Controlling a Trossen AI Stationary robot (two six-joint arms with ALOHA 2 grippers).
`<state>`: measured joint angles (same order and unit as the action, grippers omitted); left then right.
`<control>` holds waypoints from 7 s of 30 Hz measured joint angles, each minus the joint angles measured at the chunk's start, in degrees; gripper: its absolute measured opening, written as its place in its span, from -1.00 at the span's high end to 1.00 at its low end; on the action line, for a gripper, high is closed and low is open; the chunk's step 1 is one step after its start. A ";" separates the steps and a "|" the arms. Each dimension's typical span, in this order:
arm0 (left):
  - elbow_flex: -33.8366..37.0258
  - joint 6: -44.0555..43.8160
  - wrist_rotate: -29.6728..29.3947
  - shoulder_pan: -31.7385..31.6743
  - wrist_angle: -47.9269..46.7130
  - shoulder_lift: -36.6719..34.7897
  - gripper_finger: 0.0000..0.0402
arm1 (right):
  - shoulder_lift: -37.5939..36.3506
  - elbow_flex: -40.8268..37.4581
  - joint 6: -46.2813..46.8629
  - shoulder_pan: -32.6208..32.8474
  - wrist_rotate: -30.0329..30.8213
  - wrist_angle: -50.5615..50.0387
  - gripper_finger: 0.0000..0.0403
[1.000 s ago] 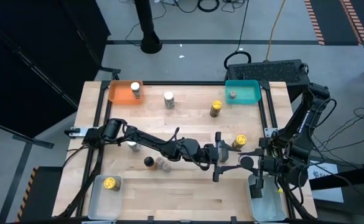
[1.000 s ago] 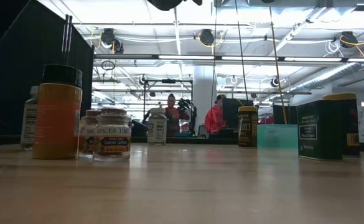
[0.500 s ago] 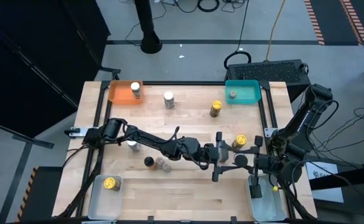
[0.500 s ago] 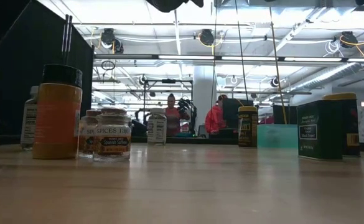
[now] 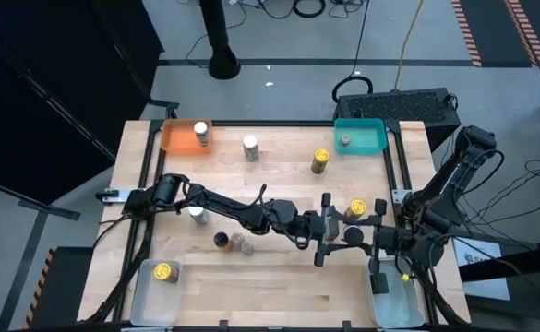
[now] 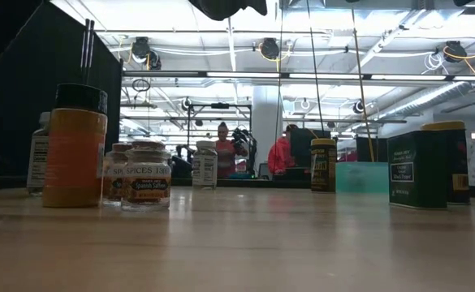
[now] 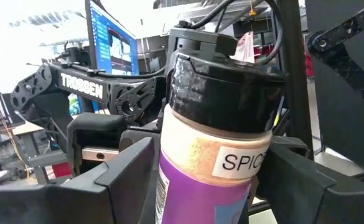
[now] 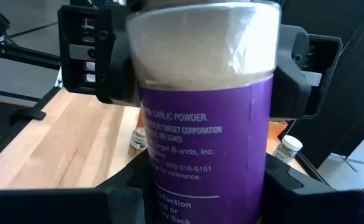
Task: Sort spices by type
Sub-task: Put the top black seasoning bottle into the gray bin, then put the bottom white seasoning bottle into the orange bin
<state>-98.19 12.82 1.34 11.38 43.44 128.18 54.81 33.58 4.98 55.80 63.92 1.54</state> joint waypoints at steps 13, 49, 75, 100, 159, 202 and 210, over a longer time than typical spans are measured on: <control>0.00 4.06 -0.06 0.07 -0.27 0.00 0.12 | 0.00 -0.02 0.94 0.01 0.00 -0.02 0.24; 0.02 4.46 -39.36 7.16 -33.81 -6.23 0.14 | 6.99 29.94 11.59 -0.70 -3.64 -44.42 -0.69; 0.02 2.56 -35.65 7.01 -33.26 -6.23 0.15 | 23.61 47.15 24.25 -14.70 -26.96 -68.48 -0.64; -0.07 4.07 -37.11 7.92 -35.14 -6.22 -0.54 | 21.09 53.86 29.20 -19.72 -54.59 -83.68 0.15; 0.00 1.38 -42.12 8.23 -24.68 -9.11 -0.56 | 20.46 46.72 32.99 20.71 -49.30 -81.44 0.15; 0.00 2.93 -42.12 8.12 -25.18 -9.11 -0.56 | 13.84 15.93 50.11 15.90 -57.03 -62.10 -0.33; 0.00 2.93 -42.10 8.12 -25.18 -9.11 -0.56 | 13.84 17.06 54.75 15.90 -58.28 -63.29 -0.78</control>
<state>-98.19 15.75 -40.75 19.51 18.26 119.07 68.64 50.64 59.73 71.70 5.64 -61.75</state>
